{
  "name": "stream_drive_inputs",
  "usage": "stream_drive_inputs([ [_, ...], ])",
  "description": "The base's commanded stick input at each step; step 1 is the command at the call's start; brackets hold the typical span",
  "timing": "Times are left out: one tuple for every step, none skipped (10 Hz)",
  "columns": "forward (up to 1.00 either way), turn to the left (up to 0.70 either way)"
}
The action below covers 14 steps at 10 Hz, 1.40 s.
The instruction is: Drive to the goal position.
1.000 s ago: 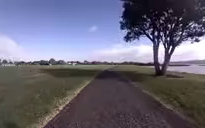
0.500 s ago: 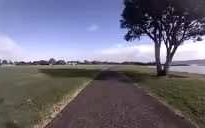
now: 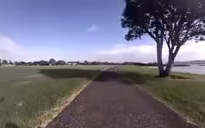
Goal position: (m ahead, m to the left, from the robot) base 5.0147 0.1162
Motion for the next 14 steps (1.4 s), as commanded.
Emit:
stream_drive_inputs([
  [0.45,0.00],
  [0.45,0.00],
  [0.45,-0.27],
  [0.45,-0.27],
  [0.45,-0.27],
  [0.45,-0.27],
  [0.45,-0.27],
  [0.45,-0.27],
  [0.45,-0.27],
  [0.45,-0.27],
  [0.45,-0.27],
  [0.45,-0.27],
  [0.45,-0.27],
  [0.45,-0.27],
])
